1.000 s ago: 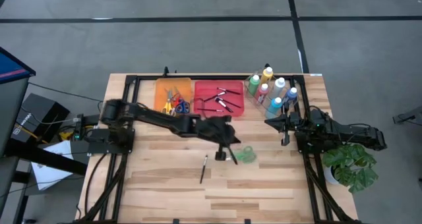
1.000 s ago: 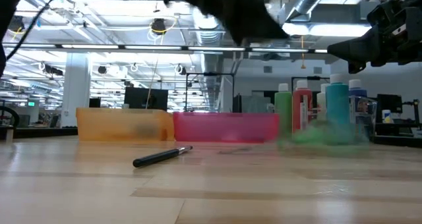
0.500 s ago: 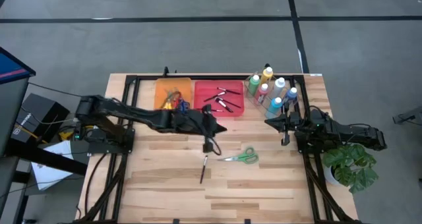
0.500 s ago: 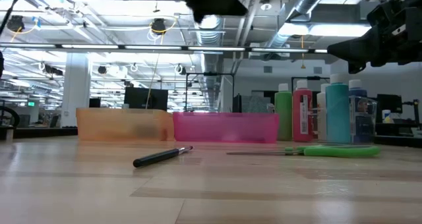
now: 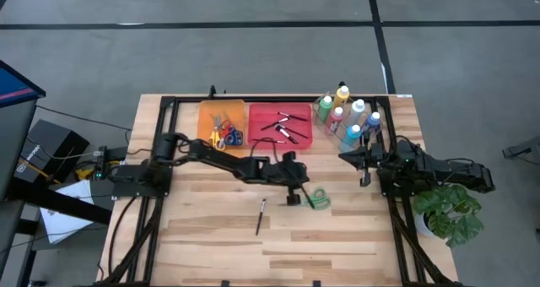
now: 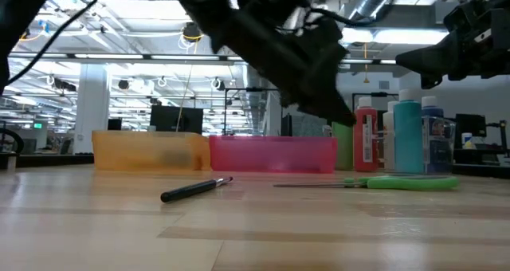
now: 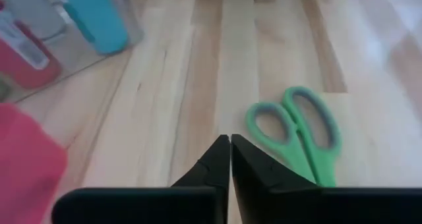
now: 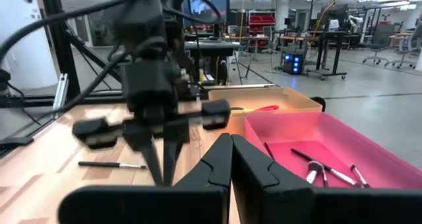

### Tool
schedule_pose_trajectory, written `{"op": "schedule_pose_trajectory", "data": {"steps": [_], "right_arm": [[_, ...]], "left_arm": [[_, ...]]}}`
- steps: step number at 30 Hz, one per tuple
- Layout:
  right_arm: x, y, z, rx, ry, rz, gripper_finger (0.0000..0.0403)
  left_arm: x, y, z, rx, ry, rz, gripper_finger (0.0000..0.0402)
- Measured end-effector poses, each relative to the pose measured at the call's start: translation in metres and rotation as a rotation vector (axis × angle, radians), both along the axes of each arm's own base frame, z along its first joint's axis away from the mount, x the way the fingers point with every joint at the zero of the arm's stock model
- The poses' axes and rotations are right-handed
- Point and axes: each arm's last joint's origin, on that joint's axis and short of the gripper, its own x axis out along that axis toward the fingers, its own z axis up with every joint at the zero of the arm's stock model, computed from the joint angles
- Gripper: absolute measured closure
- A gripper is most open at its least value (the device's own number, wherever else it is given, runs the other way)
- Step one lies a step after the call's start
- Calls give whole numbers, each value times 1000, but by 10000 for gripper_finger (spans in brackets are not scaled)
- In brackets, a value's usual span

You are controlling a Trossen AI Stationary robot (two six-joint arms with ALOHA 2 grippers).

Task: Pick & Place Paint Supplies
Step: Put the green scissors into the orange bin

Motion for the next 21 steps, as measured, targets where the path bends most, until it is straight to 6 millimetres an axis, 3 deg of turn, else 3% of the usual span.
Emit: {"op": "schedule_pose_trajectory", "data": {"steps": [12, 16, 21], "right_arm": [[0, 0, 0, 0, 0, -1, 403], [0, 0, 0, 0, 0, 0, 403], [0, 0, 0, 0, 0, 0, 403]], "left_arm": [[48, 9, -32, -37, 81, -55, 285], [53, 3, -46, -46, 107, -92, 262], [54, -2, -47, -46, 110, -109, 251]]}}
